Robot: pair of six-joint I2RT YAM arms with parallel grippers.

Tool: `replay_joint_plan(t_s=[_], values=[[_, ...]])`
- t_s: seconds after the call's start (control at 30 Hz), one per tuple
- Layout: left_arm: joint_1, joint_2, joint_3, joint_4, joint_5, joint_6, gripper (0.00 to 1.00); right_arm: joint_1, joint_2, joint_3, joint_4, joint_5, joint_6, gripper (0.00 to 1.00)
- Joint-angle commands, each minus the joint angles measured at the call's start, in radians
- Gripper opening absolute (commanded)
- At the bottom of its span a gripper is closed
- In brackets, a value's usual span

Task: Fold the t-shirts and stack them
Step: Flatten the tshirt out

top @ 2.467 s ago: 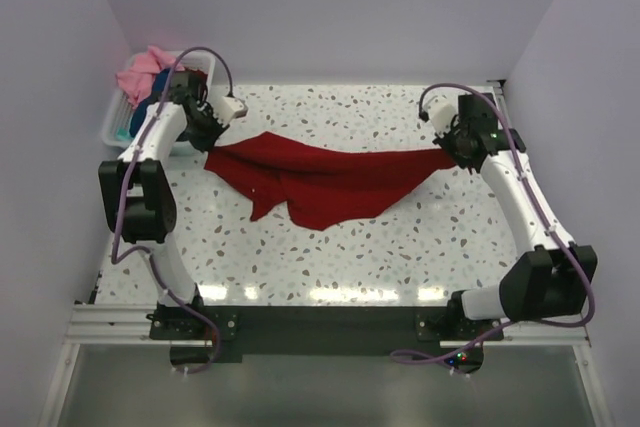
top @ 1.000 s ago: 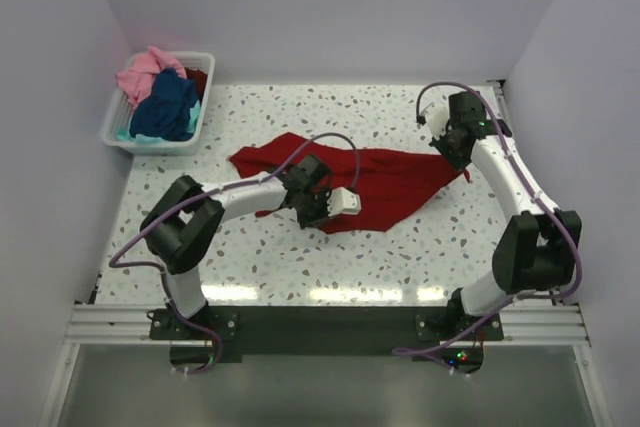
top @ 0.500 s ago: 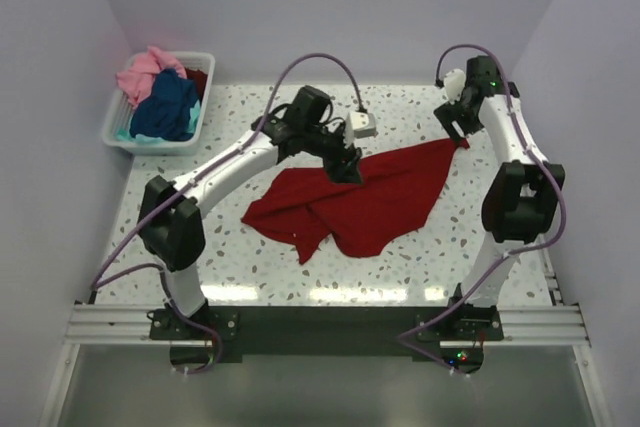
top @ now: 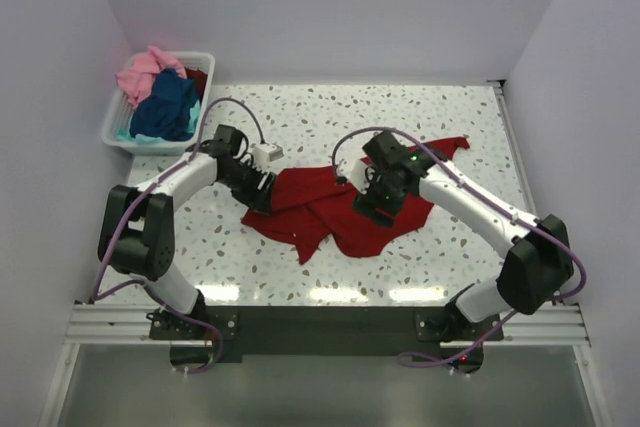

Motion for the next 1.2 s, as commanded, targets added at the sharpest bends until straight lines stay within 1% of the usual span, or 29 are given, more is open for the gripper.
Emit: replay_joint_plan(t_s=[0.0, 0.1, 0.13, 0.17, 0.2, 0.27, 0.3, 0.47, 0.53, 0.63, 0.67, 0.77, 0.8, 0.83, 0.93, 0.97, 1.0, 1.07, 1.1, 1.17], values=[[0.011, -0.031, -0.027, -0.023, -0.073, -0.020, 0.62, 0.072, 0.031, -0.040, 0.050, -0.015, 0.082, 0.69], [0.017, -0.008, -0.041, -0.016, -0.125, -0.045, 0.64, 0.143, 0.063, -0.060, 0.092, -0.010, 0.111, 0.73], [0.020, -0.003, -0.044, -0.011, -0.149, -0.051, 0.65, 0.186, 0.073, -0.063, 0.106, -0.003, 0.123, 0.73], [0.032, -0.006, -0.041, -0.008, -0.165, -0.057, 0.66, 0.249, 0.108, -0.071, 0.147, 0.037, 0.137, 0.75], [0.038, -0.006, -0.041, -0.009, -0.165, -0.057, 0.66, 0.249, 0.119, -0.071, 0.161, 0.037, 0.137, 0.75], [0.049, -0.014, -0.035, -0.014, -0.167, -0.059, 0.68, 0.300, 0.149, -0.074, 0.193, 0.068, 0.161, 0.75], [0.057, -0.017, -0.032, -0.025, -0.167, -0.057, 0.73, 0.310, 0.161, -0.076, 0.225, 0.088, 0.169, 0.75], [0.063, -0.039, -0.047, -0.031, -0.199, -0.062, 0.76, 0.373, 0.283, -0.068, 0.299, 0.166, 0.218, 0.75], [0.063, -0.033, -0.059, -0.023, -0.214, -0.066, 0.76, 0.375, 0.319, -0.060, 0.313, 0.194, 0.246, 0.75], [0.063, 0.003, -0.075, 0.001, -0.232, -0.071, 0.75, 0.377, 0.363, -0.062, 0.333, 0.252, 0.255, 0.67], [0.063, 0.015, -0.075, 0.012, -0.233, -0.068, 0.74, 0.375, 0.367, -0.063, 0.331, 0.267, 0.251, 0.54], [0.063, 0.061, -0.066, 0.014, -0.187, -0.056, 0.67, 0.369, 0.342, -0.086, 0.324, 0.303, 0.203, 0.24], [0.063, 0.070, -0.061, 0.007, -0.176, -0.046, 0.62, 0.363, 0.312, -0.092, 0.318, 0.304, 0.188, 0.02], [0.063, 0.076, -0.047, 0.001, -0.168, -0.040, 0.46, 0.348, 0.296, -0.096, 0.311, 0.310, 0.160, 0.00], [0.075, 0.049, -0.006, -0.023, -0.185, 0.006, 0.23, 0.280, 0.192, -0.080, 0.262, 0.300, 0.103, 0.00], [0.087, 0.041, 0.009, -0.051, -0.188, 0.039, 0.20, 0.256, 0.161, -0.070, 0.230, 0.280, 0.090, 0.00], [0.095, 0.037, 0.028, -0.069, -0.196, 0.058, 0.14, 0.201, 0.097, -0.057, 0.207, 0.252, 0.076, 0.00], [0.113, 0.020, 0.086, -0.133, -0.199, 0.127, 0.06, 0.153, 0.032, -0.022, 0.128, 0.196, 0.030, 0.00], [0.121, 0.014, 0.120, -0.158, -0.203, 0.153, 0.00, 0.110, -0.048, -0.011, 0.097, 0.171, -0.005, 0.00], [0.140, -0.017, 0.145, -0.222, -0.217, 0.229, 0.00, 0.081, -0.132, 0.010, 0.028, 0.165, -0.026, 0.00]])
